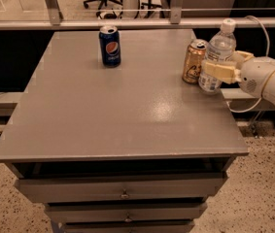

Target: Move blue plastic bottle near orange can

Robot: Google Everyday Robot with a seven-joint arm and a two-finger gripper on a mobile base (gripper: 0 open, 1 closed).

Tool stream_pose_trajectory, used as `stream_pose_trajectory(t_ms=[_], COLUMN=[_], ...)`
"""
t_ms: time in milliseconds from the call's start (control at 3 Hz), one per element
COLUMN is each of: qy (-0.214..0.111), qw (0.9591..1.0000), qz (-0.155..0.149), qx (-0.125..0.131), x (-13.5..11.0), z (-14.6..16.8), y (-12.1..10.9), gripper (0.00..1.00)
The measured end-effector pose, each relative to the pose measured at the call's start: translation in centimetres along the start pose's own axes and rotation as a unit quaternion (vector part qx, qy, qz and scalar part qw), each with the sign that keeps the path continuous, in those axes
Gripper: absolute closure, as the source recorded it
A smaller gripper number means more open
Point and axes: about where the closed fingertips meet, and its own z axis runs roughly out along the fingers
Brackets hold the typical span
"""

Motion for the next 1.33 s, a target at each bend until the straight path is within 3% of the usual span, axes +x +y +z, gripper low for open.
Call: stream_pose_trajectory(t_ms=[333,667,1333], qy=[0.000,0.006,0.017], qw=[1.0000,0.9999,0.9995], qz=[0.004,0.006,0.011], qx=[-0.007,-0.015,-0.023], x=[0.38,0.72,1.33], z=[0.63,1.20,1.58], y=[0.11,0.25,0.39], gripper=[1.00,0.83,0.36])
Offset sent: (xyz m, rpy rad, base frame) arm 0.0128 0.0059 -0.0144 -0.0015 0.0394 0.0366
